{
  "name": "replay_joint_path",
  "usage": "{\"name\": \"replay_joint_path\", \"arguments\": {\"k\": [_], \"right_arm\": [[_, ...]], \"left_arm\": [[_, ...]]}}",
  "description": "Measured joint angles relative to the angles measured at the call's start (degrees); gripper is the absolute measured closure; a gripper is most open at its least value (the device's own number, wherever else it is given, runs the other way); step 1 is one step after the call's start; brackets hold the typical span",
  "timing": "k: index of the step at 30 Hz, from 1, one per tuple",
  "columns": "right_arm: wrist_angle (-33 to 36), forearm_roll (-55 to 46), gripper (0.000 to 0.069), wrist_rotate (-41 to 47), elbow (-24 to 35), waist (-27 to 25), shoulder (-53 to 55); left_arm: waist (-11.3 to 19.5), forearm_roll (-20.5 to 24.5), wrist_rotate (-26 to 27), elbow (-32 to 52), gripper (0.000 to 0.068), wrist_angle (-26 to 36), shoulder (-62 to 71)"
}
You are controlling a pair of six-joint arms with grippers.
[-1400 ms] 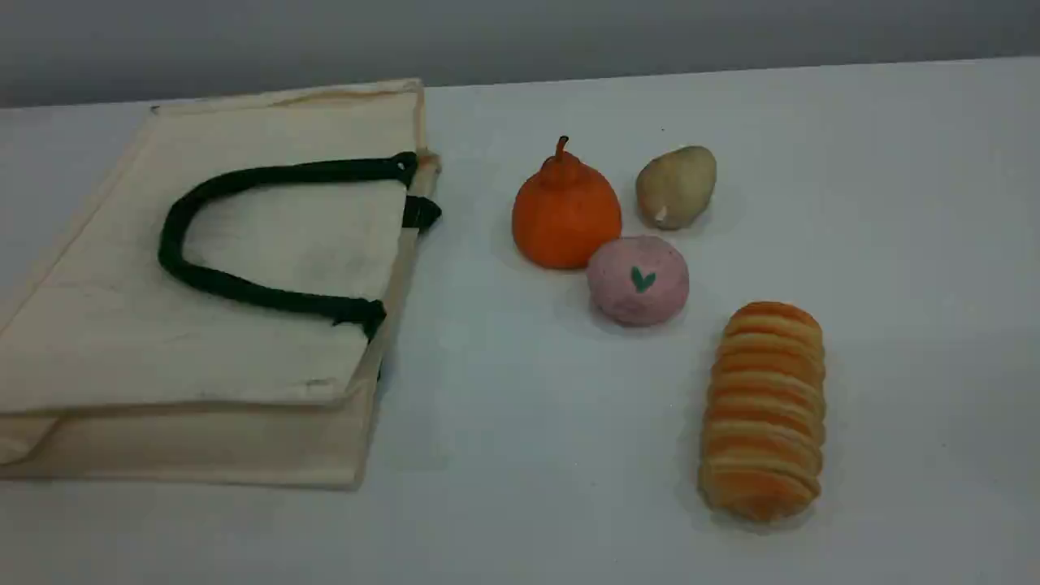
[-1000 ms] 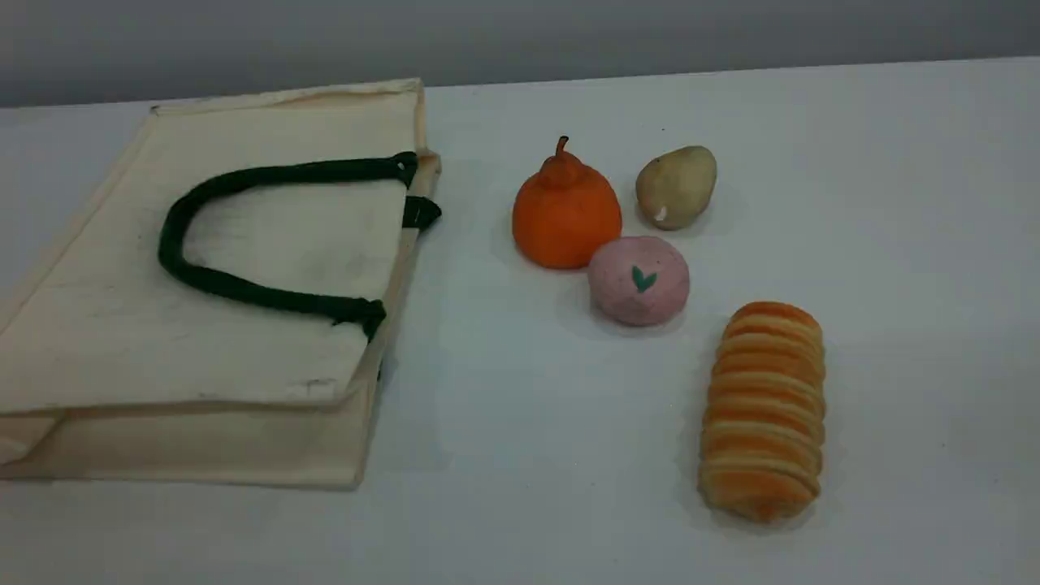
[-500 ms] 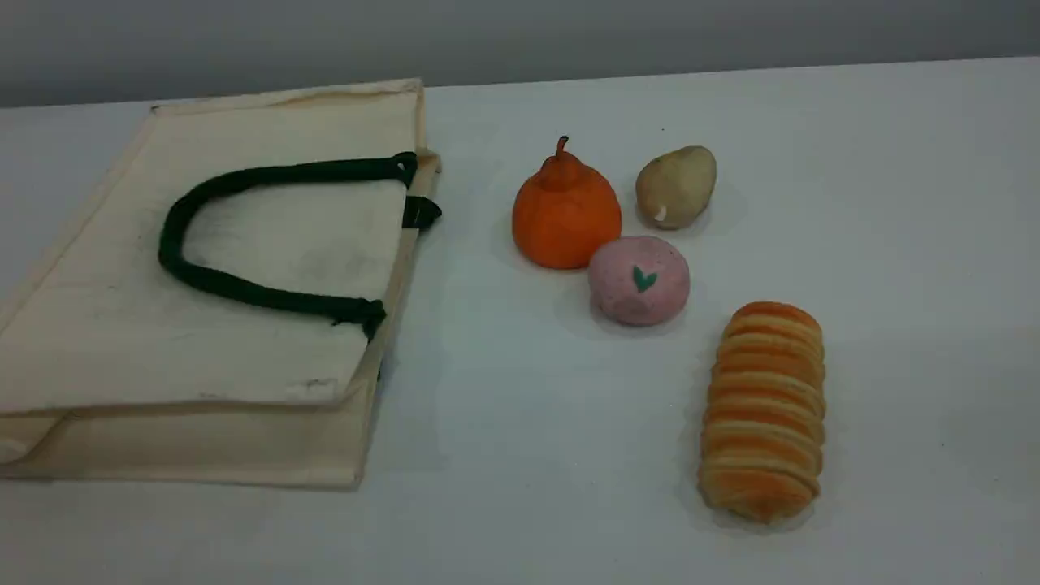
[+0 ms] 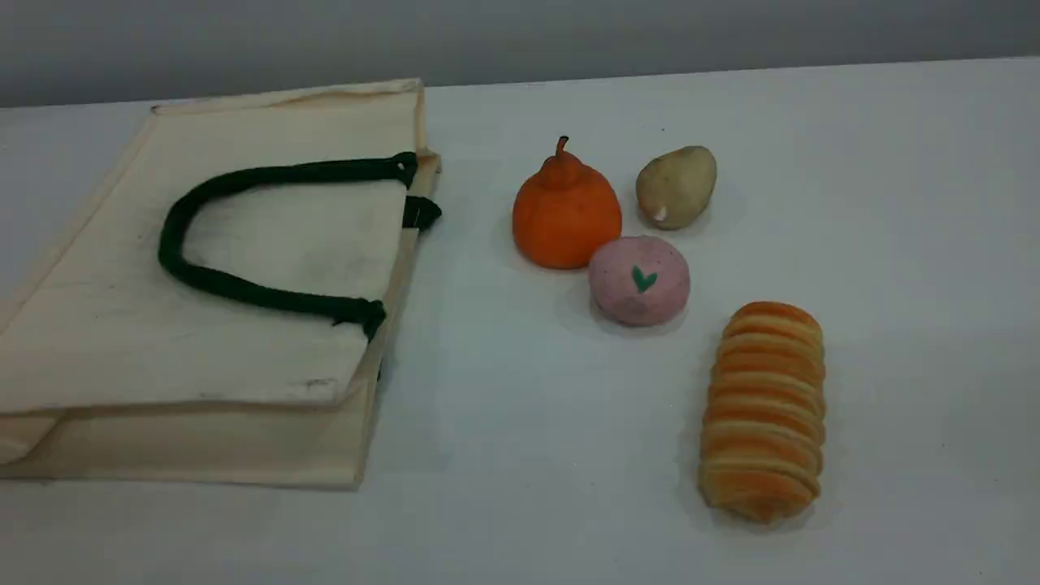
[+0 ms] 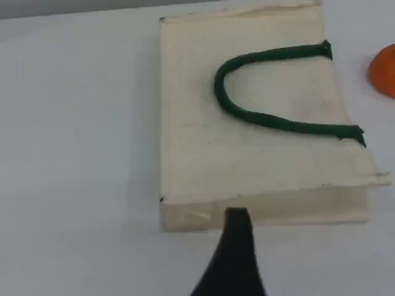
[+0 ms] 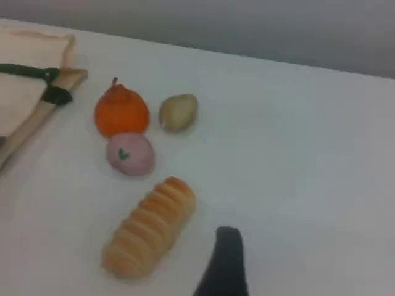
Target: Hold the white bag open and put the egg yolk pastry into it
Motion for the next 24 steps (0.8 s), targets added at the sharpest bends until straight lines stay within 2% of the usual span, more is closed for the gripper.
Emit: {"name": "replay_joint_path", "arguments": {"k": [6, 13, 17, 21, 24], "right_arm": [[0.0, 0.09, 0.0107, 0.0, 0.0, 0.06, 0.0], [-0.81, 2.27, 0.0107, 2.74, -0.16, 0.27, 0.43], [-4.83, 4.15, 0.0107, 2.63, -2.09, 1.76, 6.16], [-10.03, 4.19, 0.0107, 2.63, -6.21, 1.74, 14.21], [-10.8, 4.38, 0.0107, 2.63, -10.18, 1.74, 21.32]], "left_arm": [[-2.82, 0.52, 0.0, 0.0, 0.0107, 0.0, 0.0], [-2.82, 1.04, -3.16, -0.35, 0.0107, -1.32, 1.26], [-2.82, 2.09, -5.82, -1.19, 0.0116, -3.2, 5.44], [-2.82, 2.09, -5.82, -2.76, 0.0121, -6.46, 12.12], [-2.82, 1.75, -5.82, -5.07, 0.0122, -7.81, 18.37]]}}
